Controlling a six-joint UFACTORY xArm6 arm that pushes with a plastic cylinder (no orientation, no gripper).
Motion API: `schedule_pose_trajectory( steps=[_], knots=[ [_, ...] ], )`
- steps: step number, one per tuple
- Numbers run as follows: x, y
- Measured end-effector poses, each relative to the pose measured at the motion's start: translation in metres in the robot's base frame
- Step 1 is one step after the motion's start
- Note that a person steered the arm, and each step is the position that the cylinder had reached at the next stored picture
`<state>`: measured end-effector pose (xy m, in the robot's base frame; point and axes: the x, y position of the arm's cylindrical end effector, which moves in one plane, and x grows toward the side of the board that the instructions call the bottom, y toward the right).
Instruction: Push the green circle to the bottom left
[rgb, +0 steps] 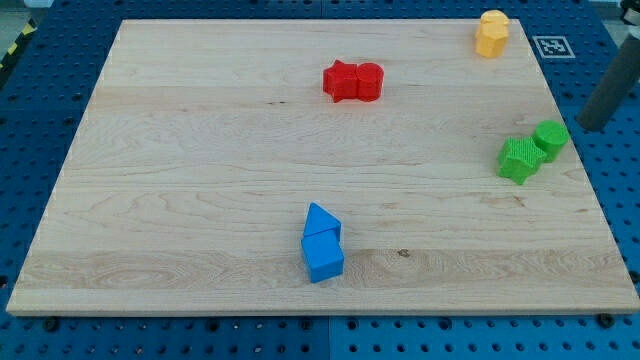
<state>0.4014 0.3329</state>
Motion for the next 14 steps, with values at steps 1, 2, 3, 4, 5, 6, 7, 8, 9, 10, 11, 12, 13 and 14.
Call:
schedule_pose_trajectory(
  steps=[1, 2, 3, 4, 5, 6, 7, 8, 9, 10, 11, 12, 13, 14],
  knots=[
    [0.001, 0.004],
    [0.011, -0.022],
    [0.027, -0.042],
    [0.035, -0.062],
    [0.035, -0.094],
    [0.037, -0.135],
    [0.040, -0.183],
    [0.043, -0.231],
    [0.055, -0.275],
    [0.065, -0.287],
    [0.083, -0.280],
    [0.101, -0.282],
    [0.101, -0.306],
    [0.100, -0.342]
  ],
)
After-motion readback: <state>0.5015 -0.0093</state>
